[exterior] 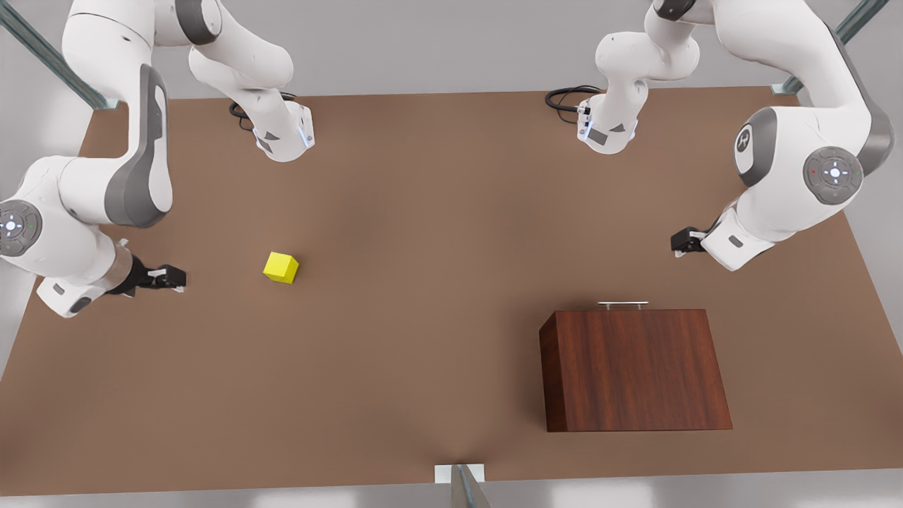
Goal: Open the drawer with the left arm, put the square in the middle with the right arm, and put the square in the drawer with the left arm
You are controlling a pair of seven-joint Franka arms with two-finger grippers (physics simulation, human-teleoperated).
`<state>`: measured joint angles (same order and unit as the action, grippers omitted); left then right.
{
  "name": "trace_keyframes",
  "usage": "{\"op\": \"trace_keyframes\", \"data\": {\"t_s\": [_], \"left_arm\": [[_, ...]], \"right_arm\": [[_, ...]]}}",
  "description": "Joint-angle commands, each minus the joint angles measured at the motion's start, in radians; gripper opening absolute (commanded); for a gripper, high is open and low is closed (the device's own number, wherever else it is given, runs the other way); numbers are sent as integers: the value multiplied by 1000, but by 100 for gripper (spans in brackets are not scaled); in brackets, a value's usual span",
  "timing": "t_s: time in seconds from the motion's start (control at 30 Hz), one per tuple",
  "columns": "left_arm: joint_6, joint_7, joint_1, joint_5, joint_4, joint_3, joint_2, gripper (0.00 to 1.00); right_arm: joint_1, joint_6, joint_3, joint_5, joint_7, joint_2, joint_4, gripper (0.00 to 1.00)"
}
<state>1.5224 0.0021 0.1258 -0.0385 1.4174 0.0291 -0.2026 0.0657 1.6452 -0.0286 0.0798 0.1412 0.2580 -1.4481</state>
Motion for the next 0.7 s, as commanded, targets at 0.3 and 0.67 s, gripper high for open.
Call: {"op": "trace_keyframes", "data": {"t_s": [0.3,0.67], "left_arm": [[631,-976,9,61,718,-5,373,100],[1102,-1343,9,180,913,-31,275,100]], "right_arm": [[-1,134,-31,-109,-232,-68,-379,100],[-17,554,-47,-187,-474,-19,-744,100]]}}
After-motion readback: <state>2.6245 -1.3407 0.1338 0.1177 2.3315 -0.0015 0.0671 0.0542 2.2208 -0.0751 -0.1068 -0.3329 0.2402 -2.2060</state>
